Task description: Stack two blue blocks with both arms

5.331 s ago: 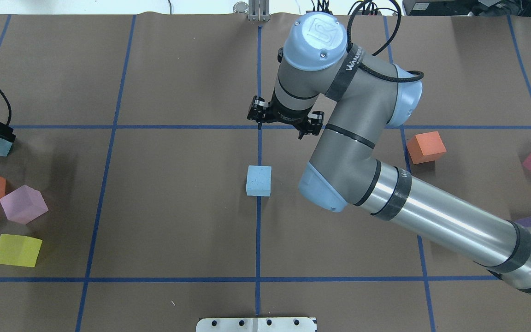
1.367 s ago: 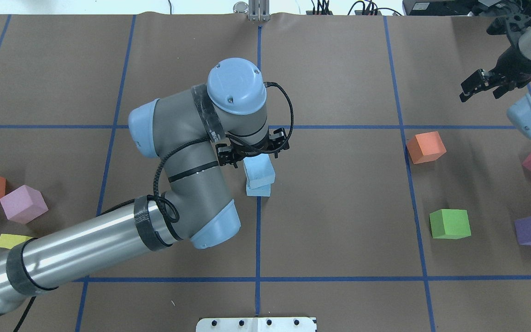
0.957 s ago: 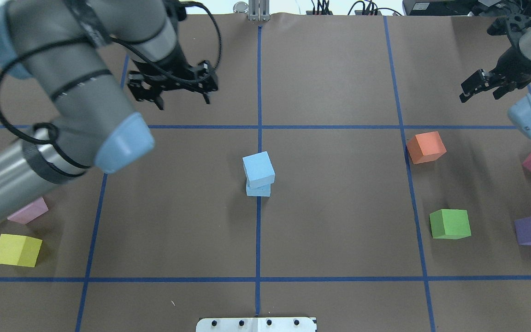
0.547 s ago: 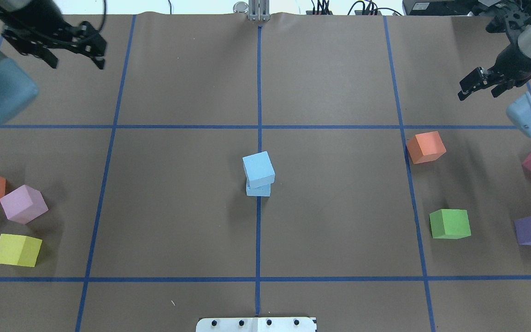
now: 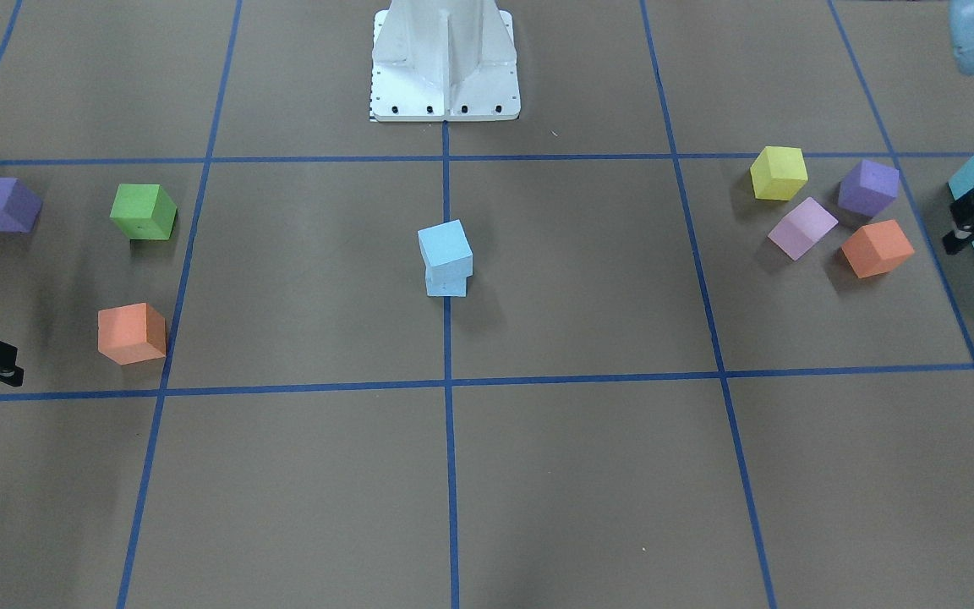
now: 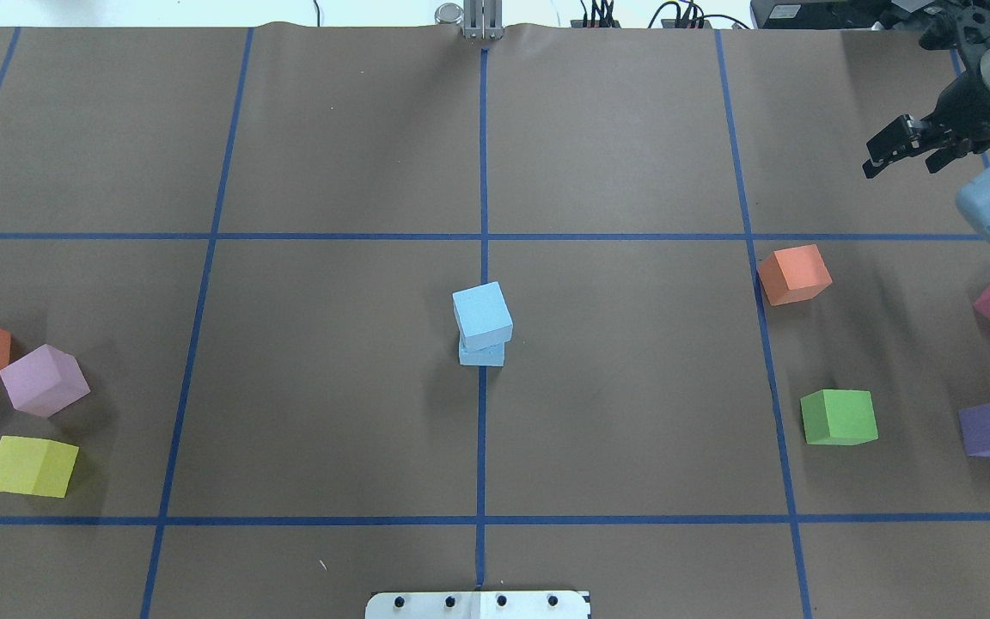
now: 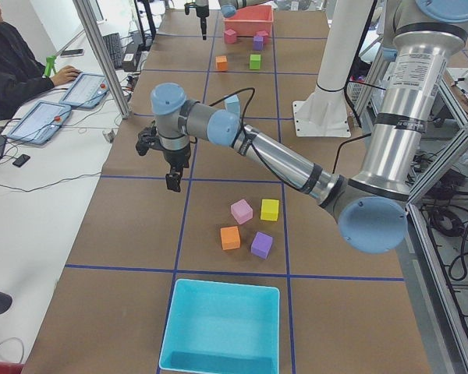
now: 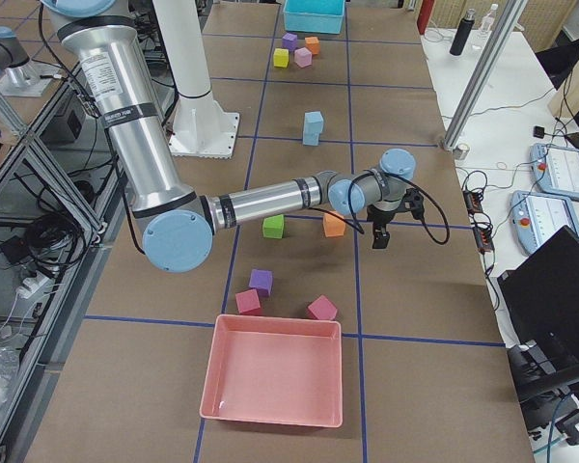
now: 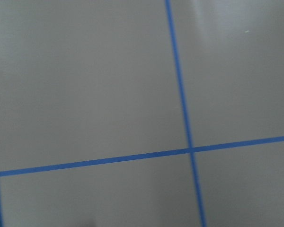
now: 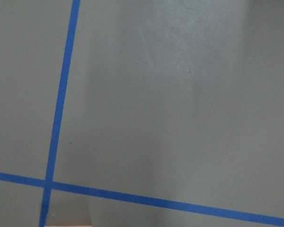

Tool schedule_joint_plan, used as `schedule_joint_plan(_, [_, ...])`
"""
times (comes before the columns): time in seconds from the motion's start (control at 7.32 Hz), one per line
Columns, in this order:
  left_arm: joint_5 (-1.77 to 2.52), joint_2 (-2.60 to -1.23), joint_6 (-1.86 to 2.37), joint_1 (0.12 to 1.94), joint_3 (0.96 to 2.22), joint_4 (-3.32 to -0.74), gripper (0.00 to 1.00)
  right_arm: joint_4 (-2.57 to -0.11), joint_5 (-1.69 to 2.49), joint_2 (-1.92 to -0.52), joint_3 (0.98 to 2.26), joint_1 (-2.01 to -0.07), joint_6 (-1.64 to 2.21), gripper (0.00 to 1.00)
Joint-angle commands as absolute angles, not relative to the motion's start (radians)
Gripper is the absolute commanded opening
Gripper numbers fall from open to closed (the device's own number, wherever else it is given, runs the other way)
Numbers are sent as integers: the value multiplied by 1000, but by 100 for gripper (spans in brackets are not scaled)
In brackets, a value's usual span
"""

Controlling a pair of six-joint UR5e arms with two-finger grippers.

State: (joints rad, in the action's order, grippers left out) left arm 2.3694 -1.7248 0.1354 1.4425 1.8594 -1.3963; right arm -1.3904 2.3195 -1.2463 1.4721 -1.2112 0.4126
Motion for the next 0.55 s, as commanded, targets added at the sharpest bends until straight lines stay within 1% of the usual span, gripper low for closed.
schedule_joint_plan(0.0, [2390, -1551, 110, 1493, 1852, -1575, 98, -1397, 2319, -1267, 1505, -1227, 413, 100])
schedule_joint_plan(0.27, [2388, -1436, 123, 1502, 1852, -1710, 98, -1402, 2319, -1305, 1534, -1250, 414, 100])
schedule_joint_plan(0.41, [2388, -1405, 121, 1512, 1845, -1742, 98, -1408, 2318, -1336, 1542, -1279, 414, 100])
